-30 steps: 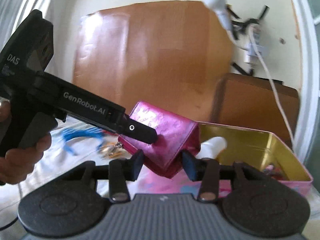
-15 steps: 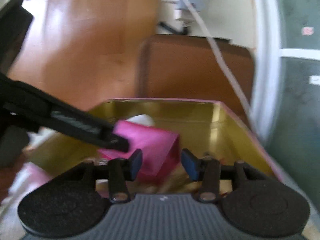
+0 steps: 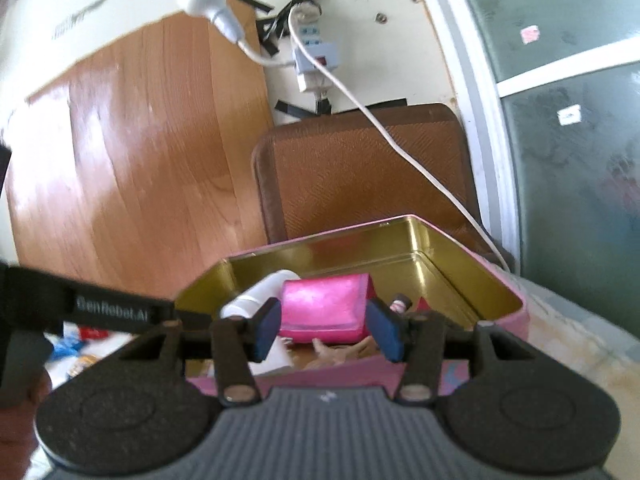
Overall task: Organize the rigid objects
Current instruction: 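Withdraw the right tool from the tin toward the remaining items, then close the right tool on the blue bow headband band while the left tool grips it too, then carry the blue bow headband into the pink tin and open both tools, then withdraw both tools from the tin toward the gold toy figure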
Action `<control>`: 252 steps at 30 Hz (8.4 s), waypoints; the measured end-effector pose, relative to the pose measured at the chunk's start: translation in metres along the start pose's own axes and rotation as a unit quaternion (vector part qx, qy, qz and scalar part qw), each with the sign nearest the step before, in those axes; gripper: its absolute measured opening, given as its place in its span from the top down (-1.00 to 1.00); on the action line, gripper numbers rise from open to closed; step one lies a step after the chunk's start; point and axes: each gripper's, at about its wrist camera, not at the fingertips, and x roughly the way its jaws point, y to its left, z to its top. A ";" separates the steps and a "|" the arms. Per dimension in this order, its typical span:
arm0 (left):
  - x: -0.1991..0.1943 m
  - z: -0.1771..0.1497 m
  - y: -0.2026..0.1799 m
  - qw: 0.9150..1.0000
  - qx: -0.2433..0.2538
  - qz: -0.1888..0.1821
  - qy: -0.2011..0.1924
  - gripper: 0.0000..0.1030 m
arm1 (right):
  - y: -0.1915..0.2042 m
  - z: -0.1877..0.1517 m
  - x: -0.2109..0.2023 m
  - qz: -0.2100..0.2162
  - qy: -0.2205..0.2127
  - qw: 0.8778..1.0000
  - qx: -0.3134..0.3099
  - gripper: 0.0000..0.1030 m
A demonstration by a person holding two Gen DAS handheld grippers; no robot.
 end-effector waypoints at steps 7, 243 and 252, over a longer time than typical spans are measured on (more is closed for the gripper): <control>-0.033 -0.019 0.008 1.000 0.017 0.017 -0.014 -0.40 | 0.007 -0.003 -0.030 0.033 0.014 0.998 0.052 0.03; -0.081 -0.065 0.052 0.994 -0.020 0.091 -0.052 -0.08 | 0.077 -0.005 -0.059 0.086 0.036 0.995 0.041 0.33; -0.087 -0.074 0.061 0.993 -0.020 0.099 -0.055 -0.09 | 0.088 -0.008 -0.064 0.090 0.038 0.995 0.035 0.30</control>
